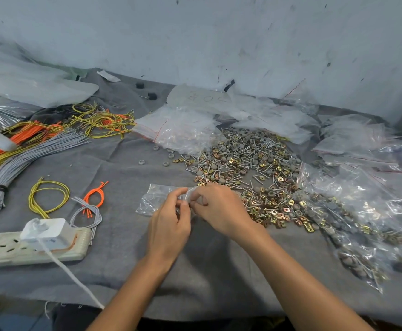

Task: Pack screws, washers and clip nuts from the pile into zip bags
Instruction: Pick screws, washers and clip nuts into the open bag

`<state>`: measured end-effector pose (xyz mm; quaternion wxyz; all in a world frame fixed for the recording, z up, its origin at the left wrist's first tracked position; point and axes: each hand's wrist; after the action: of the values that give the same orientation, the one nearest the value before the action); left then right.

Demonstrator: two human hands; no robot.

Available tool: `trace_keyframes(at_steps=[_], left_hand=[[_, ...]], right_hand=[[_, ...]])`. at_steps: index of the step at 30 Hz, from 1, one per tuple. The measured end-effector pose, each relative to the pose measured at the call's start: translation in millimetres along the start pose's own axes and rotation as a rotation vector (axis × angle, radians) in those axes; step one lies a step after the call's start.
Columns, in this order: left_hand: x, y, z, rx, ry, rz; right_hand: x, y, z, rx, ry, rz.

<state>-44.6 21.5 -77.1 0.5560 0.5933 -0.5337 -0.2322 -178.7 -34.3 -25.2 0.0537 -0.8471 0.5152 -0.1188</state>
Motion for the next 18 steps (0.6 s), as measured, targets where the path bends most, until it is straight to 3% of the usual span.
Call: trace_keyframes(at_steps=[6,10,13,18], left_hand=[[0.0,0.5,0.4,0.008,0.009,0.011],[0.5,-0.9,1.1,0.015,0.01,0.014],[0.1,-0.9,0.8,0.02,-0.005,0.014],[-0.9,0.1,0.2,0.02,0.0,0.012]], right_hand=[[-1.2,7.4,-2.9,-0.099,-0.059,-0.05],[-6.1,31.9,-24.8,0.114,-0.061,0.07],[-2.6,65.1,-46.7,0.105,-0.037,0.173],[3.5,99.0,-54.4,-0.062,-0.249,0.198]])
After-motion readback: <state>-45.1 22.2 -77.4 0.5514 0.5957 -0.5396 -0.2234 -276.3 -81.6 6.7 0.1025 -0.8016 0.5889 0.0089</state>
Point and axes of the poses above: each hand's wrist, its own x-axis towards the middle knuckle, its own z-axis out of the palm, y = z × x, and after that the axes turned 10 degrees about -x, right-handed
